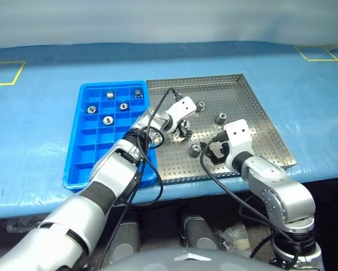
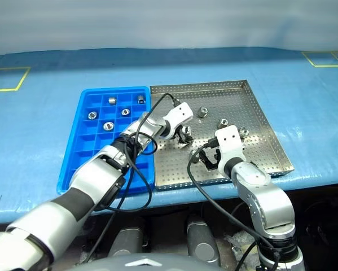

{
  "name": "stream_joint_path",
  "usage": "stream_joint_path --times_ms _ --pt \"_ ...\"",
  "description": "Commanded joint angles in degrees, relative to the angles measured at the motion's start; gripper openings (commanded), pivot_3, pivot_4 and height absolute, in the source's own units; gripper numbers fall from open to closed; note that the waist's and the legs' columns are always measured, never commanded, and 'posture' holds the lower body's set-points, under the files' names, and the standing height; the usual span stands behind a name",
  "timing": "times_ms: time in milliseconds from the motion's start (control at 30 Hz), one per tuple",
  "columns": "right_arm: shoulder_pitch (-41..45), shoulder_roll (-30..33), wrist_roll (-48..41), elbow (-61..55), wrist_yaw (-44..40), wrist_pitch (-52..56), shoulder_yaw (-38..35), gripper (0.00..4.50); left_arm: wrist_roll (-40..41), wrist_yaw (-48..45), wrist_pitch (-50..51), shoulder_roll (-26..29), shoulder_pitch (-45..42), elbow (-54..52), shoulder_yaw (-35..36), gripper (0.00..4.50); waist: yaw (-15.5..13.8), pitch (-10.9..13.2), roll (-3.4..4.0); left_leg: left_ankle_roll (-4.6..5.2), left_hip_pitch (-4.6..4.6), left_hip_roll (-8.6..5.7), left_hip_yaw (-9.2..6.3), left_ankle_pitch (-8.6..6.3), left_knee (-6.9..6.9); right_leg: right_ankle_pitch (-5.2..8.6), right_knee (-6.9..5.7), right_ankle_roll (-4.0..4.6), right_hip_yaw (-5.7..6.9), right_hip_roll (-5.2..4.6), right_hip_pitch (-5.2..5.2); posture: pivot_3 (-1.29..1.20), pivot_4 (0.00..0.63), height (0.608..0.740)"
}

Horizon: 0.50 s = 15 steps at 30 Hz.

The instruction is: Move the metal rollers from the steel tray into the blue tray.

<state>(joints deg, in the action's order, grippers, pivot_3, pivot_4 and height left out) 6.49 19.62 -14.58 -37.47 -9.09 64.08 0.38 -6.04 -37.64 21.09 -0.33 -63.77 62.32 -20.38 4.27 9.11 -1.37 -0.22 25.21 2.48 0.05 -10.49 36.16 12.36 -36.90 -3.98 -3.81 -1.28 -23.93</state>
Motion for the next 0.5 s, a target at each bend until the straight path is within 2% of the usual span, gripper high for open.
stream_joint_path --times_ms 33,167,233,500 --pt "1.01 -0.21 0.09 -1.3 -0.03 -0.95 -0.67 4.5 -0.12 -0.2 0.44 0.41 -0.73 -1.84 1.88 4.48 -0.03 0.0 0.0 0.0 0.0 0.0 0.0 0.0 0.0 0.0 0.0 0.0 0.0 0.0 0.0 -0.1 0.15 0.74" --pt "1.49 -0.15 0.08 -0.68 -0.27 -1.09 -0.31 4.5 -0.32 -0.56 1.5 0.86 -0.12 -2.39 2.38 4.48 -0.18 0.0 0.0 0.0 0.01 0.0 -0.01 0.0 0.0 -0.06 0.0 -0.09 0.0 0.0 0.0 -0.09 0.15 0.74" --pt "1.8 -0.16 0.08 -0.38 -0.36 -1.13 -0.22 4.5 -0.35 -0.36 1.46 0.88 0.16 -2.61 2.78 4.11 -0.32 0.0 0.0 0.0 0.01 0.0 0.0 0.0 0.0 -0.07 0.0 -0.12 0.0 0.0 0.0 -0.09 0.15 0.74" --pt "2.45 -0.21 0.23 0.21 -0.6 -1.37 -0.11 4.5 0.44 -1.33 1.89 0.54 0.86 -4.53 4.61 1.57 -0.42 0.0 0.0 0.0 0.01 -0.01 -0.01 0.0 0.01 -0.1 -0.01 -0.12 0.0 0.0 0.0 -0.08 0.15 0.74"
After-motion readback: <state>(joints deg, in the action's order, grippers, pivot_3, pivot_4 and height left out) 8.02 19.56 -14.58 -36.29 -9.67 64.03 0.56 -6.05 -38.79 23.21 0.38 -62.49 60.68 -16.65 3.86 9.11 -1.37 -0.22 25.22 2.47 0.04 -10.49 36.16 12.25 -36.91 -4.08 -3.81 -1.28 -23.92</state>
